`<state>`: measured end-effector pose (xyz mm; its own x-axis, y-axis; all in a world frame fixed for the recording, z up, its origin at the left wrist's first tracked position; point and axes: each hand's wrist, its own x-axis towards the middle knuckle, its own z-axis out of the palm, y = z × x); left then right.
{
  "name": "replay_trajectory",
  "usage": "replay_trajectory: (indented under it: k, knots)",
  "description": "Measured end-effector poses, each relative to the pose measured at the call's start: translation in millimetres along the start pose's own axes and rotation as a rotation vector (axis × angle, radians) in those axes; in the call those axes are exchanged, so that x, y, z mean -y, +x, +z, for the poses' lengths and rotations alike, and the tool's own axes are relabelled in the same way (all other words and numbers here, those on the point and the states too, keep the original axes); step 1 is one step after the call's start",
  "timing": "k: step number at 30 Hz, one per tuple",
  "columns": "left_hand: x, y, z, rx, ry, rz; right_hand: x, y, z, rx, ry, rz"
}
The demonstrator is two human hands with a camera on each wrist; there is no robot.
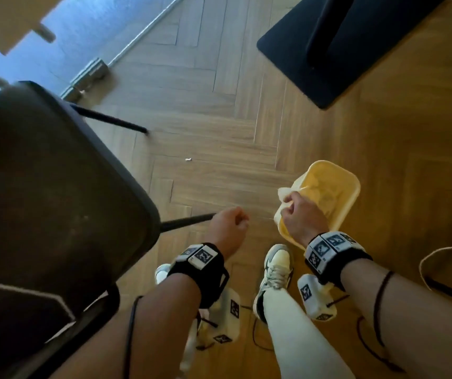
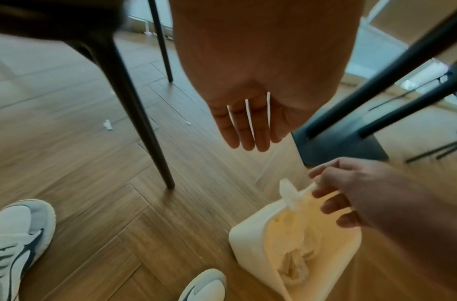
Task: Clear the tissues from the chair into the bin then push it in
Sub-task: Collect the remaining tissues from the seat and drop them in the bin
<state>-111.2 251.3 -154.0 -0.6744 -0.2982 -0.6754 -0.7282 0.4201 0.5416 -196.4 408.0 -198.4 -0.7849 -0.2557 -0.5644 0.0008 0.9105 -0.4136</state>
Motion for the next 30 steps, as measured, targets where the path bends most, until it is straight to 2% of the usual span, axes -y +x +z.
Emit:
replay_trajectory:
  k: [6, 8, 10, 13, 16, 19, 21, 22, 24, 26, 30]
  knots:
    - [13.6, -59.1, -130.0, 0.007, -0.081, -0.080, 152.2, -70.2, 17.2, 0.180, 0.022, -0.246]
    - [33.7, -76.0, -182.1, -0.014, -0.049, -0.104, 207.7, -92.9, 28.9, 0.230, 0.031, -0.349]
    - [68.7, -91.9, -232.5, -0.061, 0.048, -0.159, 256.7, -112.5, 45.2, 0.280, -0.019, -0.518]
    - [138.4, -120.9, -293.5, -0.089, 0.301, -0.379, 315.4, -135.3, 73.8, 0.392, -0.161, -0.750]
    - [218.5, -158.3, -333.3, 0.033, 0.473, -0.607, 363.0, -152.9, 105.6, 0.520, -0.382, -0.900]
    - [283.1, -187.7, -338.0, 0.284, 0.466, -0.760, 399.0, -164.5, 135.7, 0.625, -0.585, -0.959]
    - [303.6, -196.6, -328.6, 0.437, 0.410, -0.773, 417.6, -168.2, 153.2, 0.642, -0.692, -0.989]
    - [314.7, -197.7, -321.3, 0.455, 0.388, -0.759, 424.5, -168.8, 160.9, 0.651, -0.734, -0.990]
    - [331.2, -194.4, -310.3, 0.382, 0.270, -0.720, 433.0, -169.3, 174.8, 0.665, -0.805, -0.967]
    - [333.5, -190.5, -308.7, 0.394, 0.194, -0.656, 435.8, -169.9, 188.4, 0.667, -0.858, -0.940]
    - [328.8, -182.0, -317.0, 0.336, 0.083, -0.615, 435.3, -170.0, 203.5, 0.670, -0.897, -0.900]
